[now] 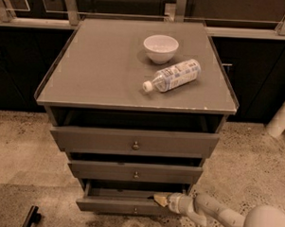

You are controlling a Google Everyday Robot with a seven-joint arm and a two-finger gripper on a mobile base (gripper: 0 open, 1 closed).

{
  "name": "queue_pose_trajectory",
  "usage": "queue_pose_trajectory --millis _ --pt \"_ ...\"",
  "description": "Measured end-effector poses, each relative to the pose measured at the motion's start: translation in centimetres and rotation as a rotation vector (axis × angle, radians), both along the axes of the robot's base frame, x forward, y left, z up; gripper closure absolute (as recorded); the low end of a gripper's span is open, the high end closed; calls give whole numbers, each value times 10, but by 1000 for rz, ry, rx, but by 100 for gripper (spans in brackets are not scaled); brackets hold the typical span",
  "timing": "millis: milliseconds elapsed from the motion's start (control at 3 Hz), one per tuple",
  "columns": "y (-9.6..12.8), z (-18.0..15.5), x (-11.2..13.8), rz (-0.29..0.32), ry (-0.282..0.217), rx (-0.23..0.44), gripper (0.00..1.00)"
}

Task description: Open bottom drawer

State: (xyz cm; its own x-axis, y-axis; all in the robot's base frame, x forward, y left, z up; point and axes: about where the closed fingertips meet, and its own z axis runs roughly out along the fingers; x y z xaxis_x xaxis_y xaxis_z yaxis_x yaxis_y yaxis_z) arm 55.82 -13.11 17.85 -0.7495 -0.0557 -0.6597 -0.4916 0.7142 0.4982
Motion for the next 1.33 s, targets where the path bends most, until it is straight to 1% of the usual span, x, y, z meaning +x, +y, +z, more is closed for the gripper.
queue_pose_trajectory --millis 333,667,1000,1333 --pt "0 4 0 0 0 0 100" --pt "-5 5 -10 11 25 37 100" --pt "-3 5 -10 11 25 37 100" --pt "-17 9 -39 7 90 95 100"
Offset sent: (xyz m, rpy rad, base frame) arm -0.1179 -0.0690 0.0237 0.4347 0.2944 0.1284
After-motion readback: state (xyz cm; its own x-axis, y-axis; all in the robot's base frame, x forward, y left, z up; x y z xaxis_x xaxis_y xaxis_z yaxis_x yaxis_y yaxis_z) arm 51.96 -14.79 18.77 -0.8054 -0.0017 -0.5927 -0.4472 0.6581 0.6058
